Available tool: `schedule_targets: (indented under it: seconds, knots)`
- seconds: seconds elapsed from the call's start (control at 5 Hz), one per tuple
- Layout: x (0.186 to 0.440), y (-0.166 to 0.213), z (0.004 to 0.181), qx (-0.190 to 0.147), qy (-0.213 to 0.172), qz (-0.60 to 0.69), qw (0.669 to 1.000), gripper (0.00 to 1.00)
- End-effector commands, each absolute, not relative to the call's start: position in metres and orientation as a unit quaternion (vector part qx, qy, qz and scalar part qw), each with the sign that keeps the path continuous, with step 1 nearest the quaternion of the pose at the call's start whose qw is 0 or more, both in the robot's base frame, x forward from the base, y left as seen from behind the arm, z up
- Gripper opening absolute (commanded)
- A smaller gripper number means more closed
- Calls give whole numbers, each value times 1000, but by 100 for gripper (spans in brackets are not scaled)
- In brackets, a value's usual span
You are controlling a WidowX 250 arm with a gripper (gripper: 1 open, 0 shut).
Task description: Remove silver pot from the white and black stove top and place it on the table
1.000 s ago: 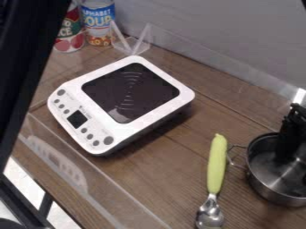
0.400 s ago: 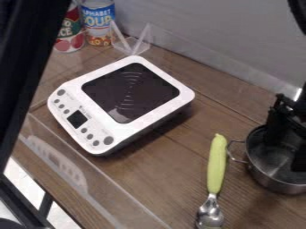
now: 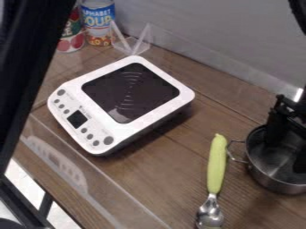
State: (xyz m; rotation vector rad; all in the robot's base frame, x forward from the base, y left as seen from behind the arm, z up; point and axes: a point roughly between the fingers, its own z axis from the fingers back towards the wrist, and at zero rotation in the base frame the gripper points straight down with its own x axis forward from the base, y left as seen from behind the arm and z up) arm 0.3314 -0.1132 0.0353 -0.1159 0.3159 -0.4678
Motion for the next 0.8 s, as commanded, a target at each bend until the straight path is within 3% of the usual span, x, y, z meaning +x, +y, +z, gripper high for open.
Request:
schedule_targets:
  seconds: [0.0,0.4,0.6]
  knots:
    - [340,-100,56,-65,126,-215,966,100]
    - [346,-127,53,-68,129,-222,964,100]
    - [351,-138,57,-72,129,-223,964,0]
